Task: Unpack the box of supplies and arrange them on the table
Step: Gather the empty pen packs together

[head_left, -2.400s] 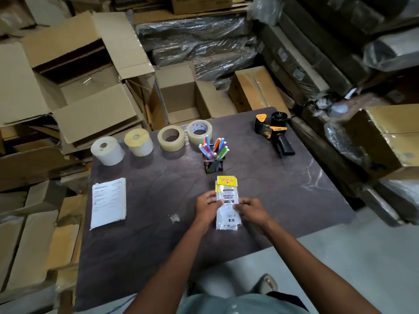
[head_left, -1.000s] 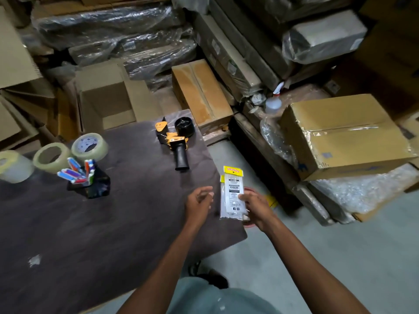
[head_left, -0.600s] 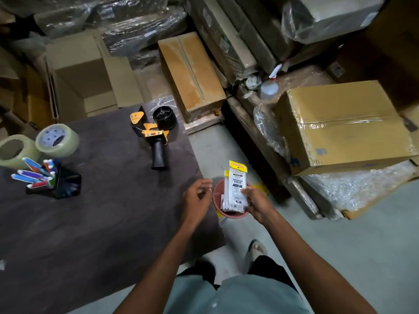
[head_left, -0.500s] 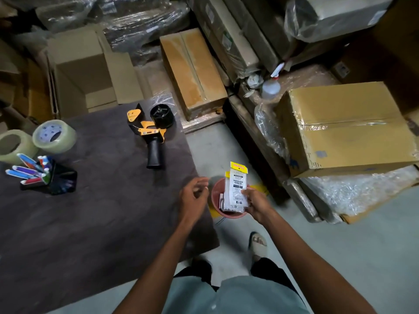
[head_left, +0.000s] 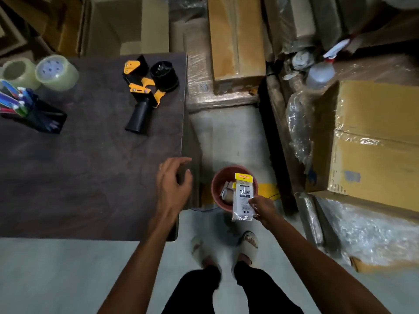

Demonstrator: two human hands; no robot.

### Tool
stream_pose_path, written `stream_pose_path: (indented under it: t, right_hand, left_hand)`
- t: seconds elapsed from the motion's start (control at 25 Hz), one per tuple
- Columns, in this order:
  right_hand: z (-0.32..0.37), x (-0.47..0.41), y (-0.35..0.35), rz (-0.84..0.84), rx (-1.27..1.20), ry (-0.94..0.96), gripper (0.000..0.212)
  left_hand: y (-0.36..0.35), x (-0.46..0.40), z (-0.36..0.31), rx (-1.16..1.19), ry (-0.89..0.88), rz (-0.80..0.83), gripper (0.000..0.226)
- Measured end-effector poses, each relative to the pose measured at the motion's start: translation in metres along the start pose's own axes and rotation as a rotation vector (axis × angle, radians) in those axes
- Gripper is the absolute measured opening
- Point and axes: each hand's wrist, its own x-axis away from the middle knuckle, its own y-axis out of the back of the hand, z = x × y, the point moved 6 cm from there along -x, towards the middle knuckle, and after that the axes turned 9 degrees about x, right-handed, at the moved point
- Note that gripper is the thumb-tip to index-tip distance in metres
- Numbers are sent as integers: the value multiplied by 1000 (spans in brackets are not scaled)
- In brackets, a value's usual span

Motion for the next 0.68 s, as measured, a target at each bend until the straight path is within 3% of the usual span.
stream_pose_path:
  t: [0.12,0.2,0.36,0.68]
  right_hand:
    - [-15,-29,3,-18,30,-9,17]
    - [-25,-52,2,-25,25,-7,18]
    - [-53,-108,5,-41,73,11,16]
    - [-79,-239,-9,-54,259,166,21]
  left_hand:
    - [-66,41,-25,126,-24,45,28]
    - [-117,65,-9,173,85,101,29]
    - [-183,93,82,195,371,108,27]
    - [-246,101,267,83,580,46,25]
